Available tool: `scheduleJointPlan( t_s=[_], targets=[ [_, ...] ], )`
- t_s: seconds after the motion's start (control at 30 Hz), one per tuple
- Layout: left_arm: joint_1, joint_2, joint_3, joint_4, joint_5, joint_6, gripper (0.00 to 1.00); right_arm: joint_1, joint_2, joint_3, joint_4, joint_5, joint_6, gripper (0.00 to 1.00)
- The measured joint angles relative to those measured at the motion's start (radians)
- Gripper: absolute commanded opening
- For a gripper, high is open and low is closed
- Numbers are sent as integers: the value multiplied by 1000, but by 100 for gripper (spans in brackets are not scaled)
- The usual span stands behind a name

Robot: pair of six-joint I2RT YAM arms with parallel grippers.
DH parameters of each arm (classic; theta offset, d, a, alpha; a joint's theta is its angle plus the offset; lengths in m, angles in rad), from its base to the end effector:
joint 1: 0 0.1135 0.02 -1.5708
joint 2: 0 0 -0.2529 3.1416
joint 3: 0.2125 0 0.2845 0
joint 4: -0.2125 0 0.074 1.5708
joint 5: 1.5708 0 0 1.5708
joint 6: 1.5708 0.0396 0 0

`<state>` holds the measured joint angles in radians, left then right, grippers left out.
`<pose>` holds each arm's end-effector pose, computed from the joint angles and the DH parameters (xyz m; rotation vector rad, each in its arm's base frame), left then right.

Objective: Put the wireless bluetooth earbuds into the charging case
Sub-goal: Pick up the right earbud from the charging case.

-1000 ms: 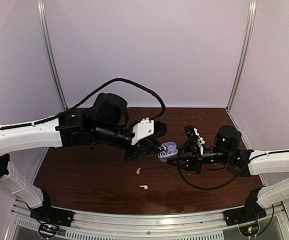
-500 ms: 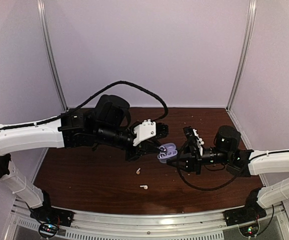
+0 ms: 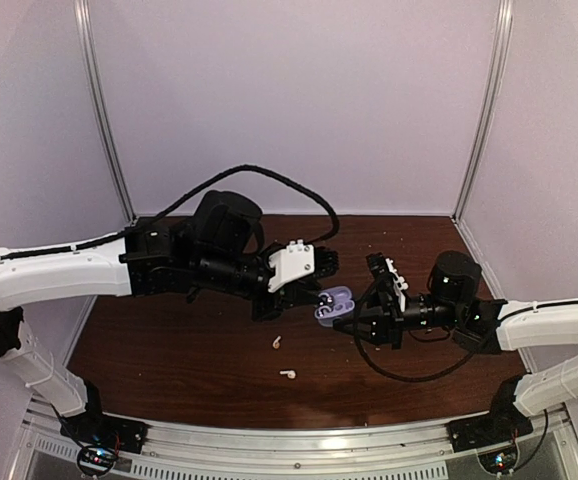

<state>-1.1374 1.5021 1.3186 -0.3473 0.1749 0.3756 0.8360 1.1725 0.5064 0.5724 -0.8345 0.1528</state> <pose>0.1552 -0.3518 0.3169 1.5583 1.4934 -0.6343 0.1645 0.2258 0.2125 -1.2234 1.3804 1.4064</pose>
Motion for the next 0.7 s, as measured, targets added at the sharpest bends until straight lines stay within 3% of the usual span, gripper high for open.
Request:
scheduleJointPlan(
  t_s=[0.23,0.7],
  targets=[
    [-3,11,15,-3,-15,2,14,0,0,9,0,1,0,0],
    [-5,11,18,-1,-15,0,21,1,0,11,-2,1,0,0]
  ],
)
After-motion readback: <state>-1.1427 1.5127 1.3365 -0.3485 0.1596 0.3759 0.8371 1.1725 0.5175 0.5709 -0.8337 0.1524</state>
